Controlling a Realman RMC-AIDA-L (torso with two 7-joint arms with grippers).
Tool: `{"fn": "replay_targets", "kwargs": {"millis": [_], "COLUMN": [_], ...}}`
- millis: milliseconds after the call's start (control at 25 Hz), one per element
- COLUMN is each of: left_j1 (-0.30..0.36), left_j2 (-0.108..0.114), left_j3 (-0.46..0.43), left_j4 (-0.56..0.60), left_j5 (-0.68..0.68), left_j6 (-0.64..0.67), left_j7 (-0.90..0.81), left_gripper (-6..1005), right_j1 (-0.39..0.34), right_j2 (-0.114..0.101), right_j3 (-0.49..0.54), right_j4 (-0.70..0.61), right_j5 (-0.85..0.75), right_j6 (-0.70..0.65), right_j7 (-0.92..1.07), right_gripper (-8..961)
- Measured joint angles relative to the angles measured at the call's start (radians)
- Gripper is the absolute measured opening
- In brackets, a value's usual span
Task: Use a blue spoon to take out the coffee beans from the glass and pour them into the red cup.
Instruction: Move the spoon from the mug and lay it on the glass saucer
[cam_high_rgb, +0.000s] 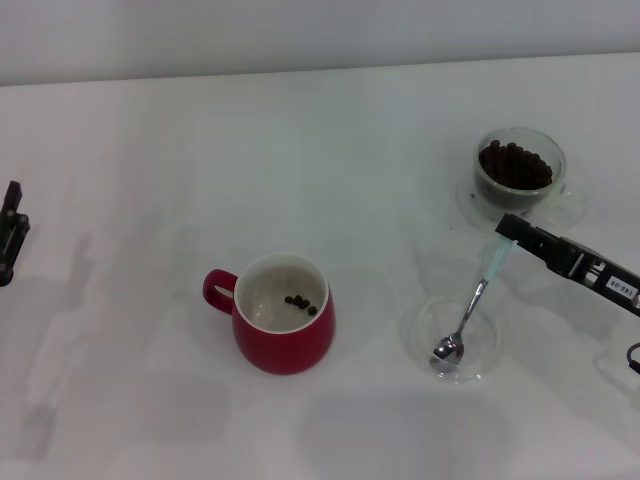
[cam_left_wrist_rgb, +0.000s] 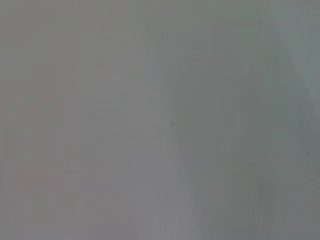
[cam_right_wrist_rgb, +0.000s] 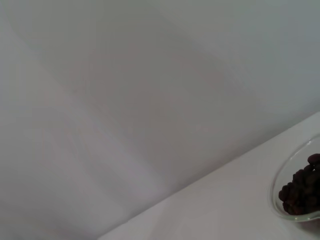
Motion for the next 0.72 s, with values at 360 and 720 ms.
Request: {"fn": "replay_targets", "kwargs": {"millis": [360,720], "left_j1": [0.0,-0.001], "left_j2": [0.0,-0.001], "left_j3": [0.0,0.001], "left_j4": [0.0,0.0], "left_j5": [-0.001,0.0], "left_j6": [0.0,0.0], "left_j7": [0.0,0.0], "left_gripper": [682,682], "right_j1": [0.002,0.005], "right_j2": [0.0,0.0], "right_j3": [-0.001,-0.001], "right_j4": [0.0,0.0], "right_j5": [0.001,0.001], "right_j6": [-0.02,-0.039], "right_j7": [0.001,0.001], "right_gripper": [228,230]}}
